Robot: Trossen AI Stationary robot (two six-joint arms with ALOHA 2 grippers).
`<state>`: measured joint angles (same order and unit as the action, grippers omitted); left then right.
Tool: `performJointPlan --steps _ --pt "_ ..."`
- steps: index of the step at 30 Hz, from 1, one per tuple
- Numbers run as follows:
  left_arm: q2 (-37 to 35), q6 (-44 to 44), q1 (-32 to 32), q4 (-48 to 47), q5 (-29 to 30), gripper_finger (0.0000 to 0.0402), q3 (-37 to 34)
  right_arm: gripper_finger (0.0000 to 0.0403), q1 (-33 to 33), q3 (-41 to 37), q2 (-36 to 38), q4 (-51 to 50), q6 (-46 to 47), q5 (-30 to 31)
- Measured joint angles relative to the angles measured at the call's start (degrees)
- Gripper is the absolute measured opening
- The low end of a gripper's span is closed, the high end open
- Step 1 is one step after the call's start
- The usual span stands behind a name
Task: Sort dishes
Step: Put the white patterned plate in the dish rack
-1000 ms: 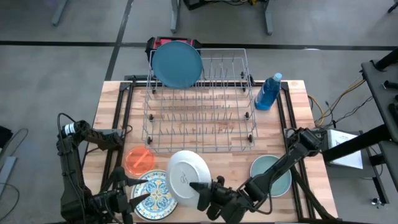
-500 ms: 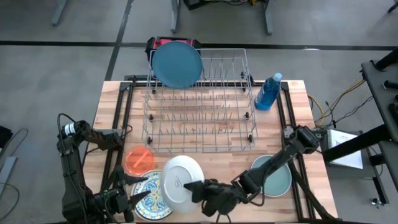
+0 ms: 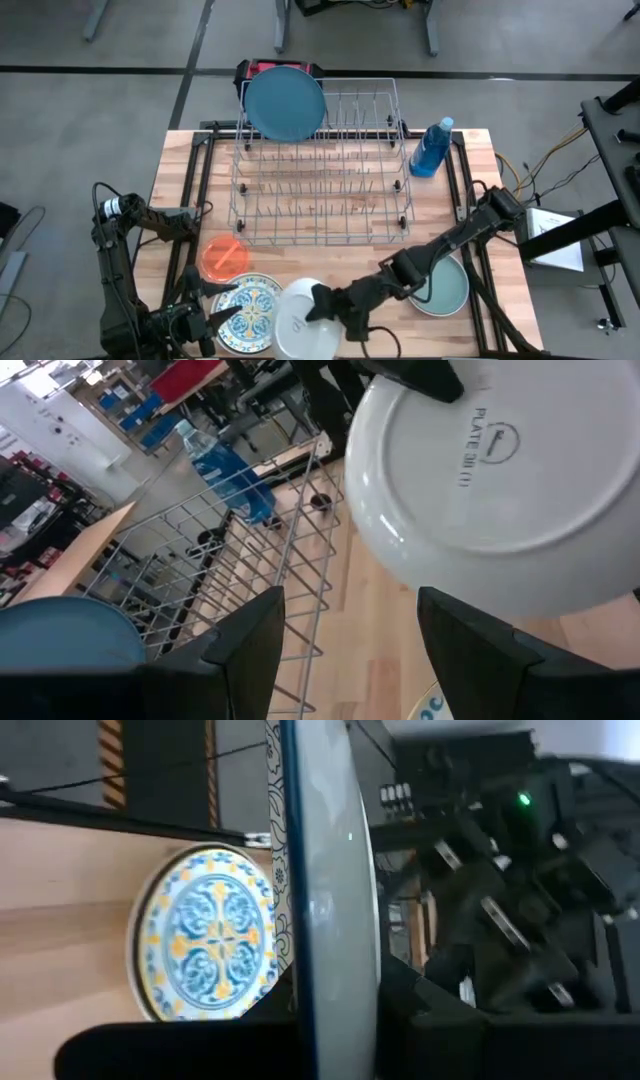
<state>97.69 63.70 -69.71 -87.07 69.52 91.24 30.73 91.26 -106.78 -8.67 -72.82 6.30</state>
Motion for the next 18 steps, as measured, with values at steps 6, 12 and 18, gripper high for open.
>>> performJointPlan --steps 6,12,18 --pt "-0.02 -0.17 -0.04 -0.58 0.14 0.0219 0.00 0.0024 -1.22 -1.00 2.85 -7.09 -1.01 -16.95" --pt "-0.02 -0.20 -0.04 -1.10 0.50 0.0219 0.00 0.0024 -6.36 -1.25 8.39 -16.24 -0.65 -44.63" --pt "-0.02 -0.22 -0.04 -1.54 2.10 0.0219 0.00 0.0024 -10.16 -2.95 13.31 -21.09 -9.07 -61.26"
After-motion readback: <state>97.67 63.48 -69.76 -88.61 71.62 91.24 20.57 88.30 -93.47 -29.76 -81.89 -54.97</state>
